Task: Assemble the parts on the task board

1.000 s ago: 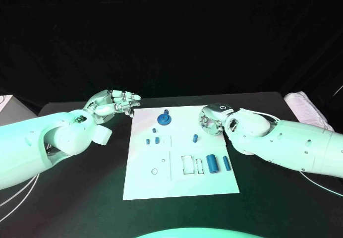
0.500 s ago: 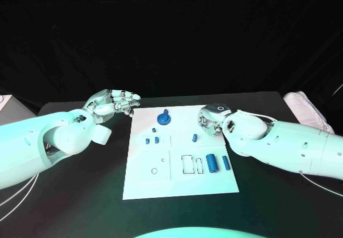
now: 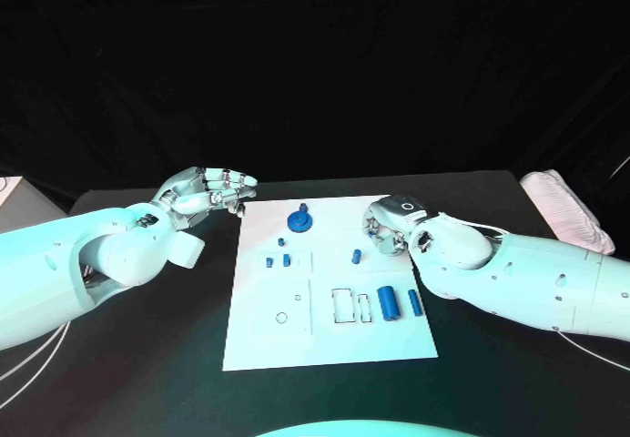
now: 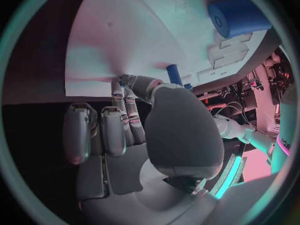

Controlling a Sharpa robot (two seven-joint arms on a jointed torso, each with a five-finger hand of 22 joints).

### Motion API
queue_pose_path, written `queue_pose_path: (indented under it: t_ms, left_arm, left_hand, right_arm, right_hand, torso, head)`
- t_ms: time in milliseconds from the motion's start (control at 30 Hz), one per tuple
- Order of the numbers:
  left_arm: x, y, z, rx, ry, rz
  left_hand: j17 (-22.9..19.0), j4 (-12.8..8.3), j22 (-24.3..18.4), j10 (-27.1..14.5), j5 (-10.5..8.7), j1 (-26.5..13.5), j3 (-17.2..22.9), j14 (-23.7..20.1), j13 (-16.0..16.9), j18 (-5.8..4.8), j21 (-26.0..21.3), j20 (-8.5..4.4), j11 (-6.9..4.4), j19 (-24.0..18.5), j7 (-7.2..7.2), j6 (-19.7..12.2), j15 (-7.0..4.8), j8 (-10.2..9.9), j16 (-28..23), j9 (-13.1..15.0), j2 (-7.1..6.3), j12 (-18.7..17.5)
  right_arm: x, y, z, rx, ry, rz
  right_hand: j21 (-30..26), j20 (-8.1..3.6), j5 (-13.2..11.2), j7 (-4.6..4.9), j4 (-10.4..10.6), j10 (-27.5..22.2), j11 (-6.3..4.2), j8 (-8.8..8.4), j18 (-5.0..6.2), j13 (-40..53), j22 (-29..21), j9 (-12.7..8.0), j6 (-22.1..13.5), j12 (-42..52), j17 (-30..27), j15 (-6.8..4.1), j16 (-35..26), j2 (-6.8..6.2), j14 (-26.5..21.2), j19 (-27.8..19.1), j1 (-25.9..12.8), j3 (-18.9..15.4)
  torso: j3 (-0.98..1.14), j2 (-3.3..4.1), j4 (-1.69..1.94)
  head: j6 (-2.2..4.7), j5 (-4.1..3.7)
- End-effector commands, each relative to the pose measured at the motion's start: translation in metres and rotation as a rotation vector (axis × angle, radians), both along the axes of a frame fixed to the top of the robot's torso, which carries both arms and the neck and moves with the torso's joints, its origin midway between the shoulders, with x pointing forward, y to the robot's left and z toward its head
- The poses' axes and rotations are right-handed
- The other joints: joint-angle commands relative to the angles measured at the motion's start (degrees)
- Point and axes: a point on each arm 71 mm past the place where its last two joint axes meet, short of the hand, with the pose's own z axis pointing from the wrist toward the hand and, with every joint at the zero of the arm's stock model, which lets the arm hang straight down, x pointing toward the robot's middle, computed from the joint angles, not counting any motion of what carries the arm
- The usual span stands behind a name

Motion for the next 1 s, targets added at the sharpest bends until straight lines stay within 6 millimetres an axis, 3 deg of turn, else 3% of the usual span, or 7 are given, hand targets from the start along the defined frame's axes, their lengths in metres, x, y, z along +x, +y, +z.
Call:
queue_pose_path:
  t_ms: [33, 633, 833, 1000]
  left_arm:
    - [0.0, -0.001, 0.001, -0.001, -0.005, -0.011]
    - [0.002, 0.001, 0.0, 0.003, -0.003, -0.002]
    - [0.002, 0.002, 0.0, 0.003, -0.003, 0.0]
    - [0.002, 0.001, 0.0, 0.003, -0.004, 0.0]
  left_hand:
    - [-0.1, -0.2, -0.1, -0.4, 0.06, 0.1, -0.2, -0.3, -0.1, 0.8, -0.2, 0.09, 0.04, 0.1, -0.12, -0.4, 0.16, 0.1, -0.2, 0.1, -0.07, 0.2]
    - [-0.1, -0.2, -0.1, -0.5, 0.1, 0.2, -0.2, -0.3, -0.1, 0.79, -0.3, 0.09, 0.11, 0.2, -0.02, -0.6, 0.2, 0.1, -0.3, 0.0, -0.1, 0.2]
    - [-0.1, -0.3, -0.1, -0.6, 0.12, 0.2, -0.3, -0.2, -0.1, 0.79, -0.3, 0.1, 0.14, 0.2, 0.01, -0.7, 0.21, 0.1, -0.3, 0.0, -0.11, 0.1]
    - [-0.1, -0.3, -0.1, -0.6, 0.12, 0.2, -0.3, -0.2, -0.1, 0.79, -0.3, 0.1, 0.14, 0.2, 0.01, -0.7, 0.21, 0.1, -0.3, 0.0, -0.11, 0.1]
  right_arm:
    - [-0.003, 0.006, 0.004, 0.039, -0.032, 0.026]
    - [-0.017, 0.0, 0.033, 0.142, -0.065, 0.038]
    - [-0.03, 0.011, 0.039, 0.19, -0.059, 0.078]
    - [-0.042, 0.027, 0.041, 0.225, -0.048, 0.126]
  right_hand:
    - [0.3, 0.03, 0.1, 0.02, -0.2, 1.3, -0.79, 0.4, -0.83, 0.3, 7.5, 0.1, 0.2, 0.2, 1.1, -0.48, -0.1, 0.44, 3.0, 2.3, -0.3, 0.2]
    - [0.5, 0.05, 0.1, 0.03, -0.2, 1.4, -0.79, 0.42, -0.87, 0.3, 7.6, 0.2, 0.3, 0.1, 1.3, -0.47, 0.1, 0.44, 3.0, 2.4, -0.5, 0.2]
    - [0.5, 0.05, 0.1, 0.03, -0.2, 1.4, -0.79, 0.42, -0.87, 0.3, 7.6, 0.2, 0.3, 0.1, 1.3, -0.47, 0.1, 0.44, 3.0, 2.4, -0.5, 0.2]
    - [0.4, 0.05, 0.1, 0.04, -0.3, 1.4, -0.79, 0.42, -0.84, 0.3, 7.5, 0.2, 0.3, 0.1, 1.2, -0.47, 0.0, 0.44, 3.0, 2.3, -0.5, 0.3]
  torso:
    - [-0.02, 0.0, -0.08]
    - [0.06, 0.02, -0.21]
    - [0.07, 0.09, -0.04]
    - [0.0, 0.07, -0.03]
  head:
    - [0.12, 0.04]
    - [0.28, 0.38]
    - [0.37, 0.55]
    - [0.25, 1.38]
